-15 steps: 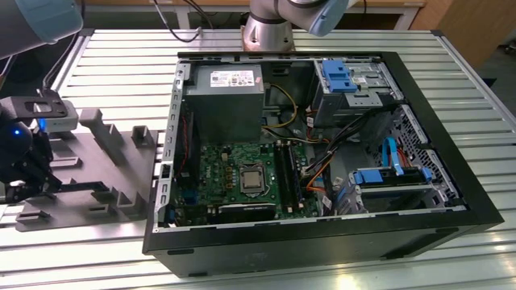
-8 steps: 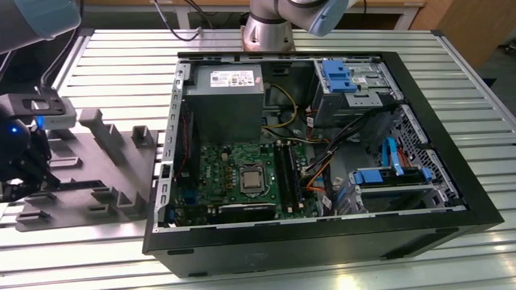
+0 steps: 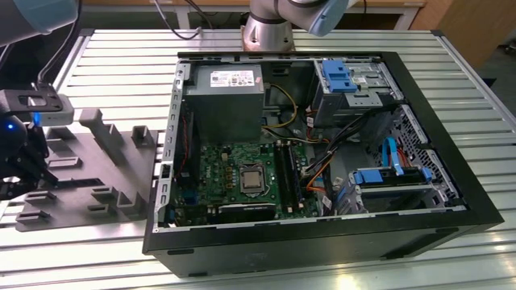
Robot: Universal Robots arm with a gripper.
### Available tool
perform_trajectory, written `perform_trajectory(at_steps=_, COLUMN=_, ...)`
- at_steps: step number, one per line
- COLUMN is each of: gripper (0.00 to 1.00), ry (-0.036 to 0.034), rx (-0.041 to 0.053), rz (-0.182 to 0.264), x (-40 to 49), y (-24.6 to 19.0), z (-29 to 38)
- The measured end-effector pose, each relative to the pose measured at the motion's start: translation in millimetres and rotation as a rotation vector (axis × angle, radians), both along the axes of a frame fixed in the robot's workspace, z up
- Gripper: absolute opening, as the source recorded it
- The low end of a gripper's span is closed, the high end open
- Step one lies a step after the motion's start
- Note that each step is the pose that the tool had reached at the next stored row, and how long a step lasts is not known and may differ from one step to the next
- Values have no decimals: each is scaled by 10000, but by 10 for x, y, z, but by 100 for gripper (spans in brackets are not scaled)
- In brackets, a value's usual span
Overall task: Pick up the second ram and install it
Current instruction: 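Pick up the second ram and move it above second insertion slot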
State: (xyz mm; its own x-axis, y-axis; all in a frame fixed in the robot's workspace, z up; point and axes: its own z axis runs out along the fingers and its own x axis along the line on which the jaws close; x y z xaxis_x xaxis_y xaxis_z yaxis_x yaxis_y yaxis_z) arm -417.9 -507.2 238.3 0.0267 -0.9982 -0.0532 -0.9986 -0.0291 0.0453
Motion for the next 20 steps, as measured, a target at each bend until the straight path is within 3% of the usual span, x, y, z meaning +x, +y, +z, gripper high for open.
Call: perform_trajectory(at_steps=20, gripper=12, ry=1, rx=7, rz=-1, x=0, y=0, z=117)
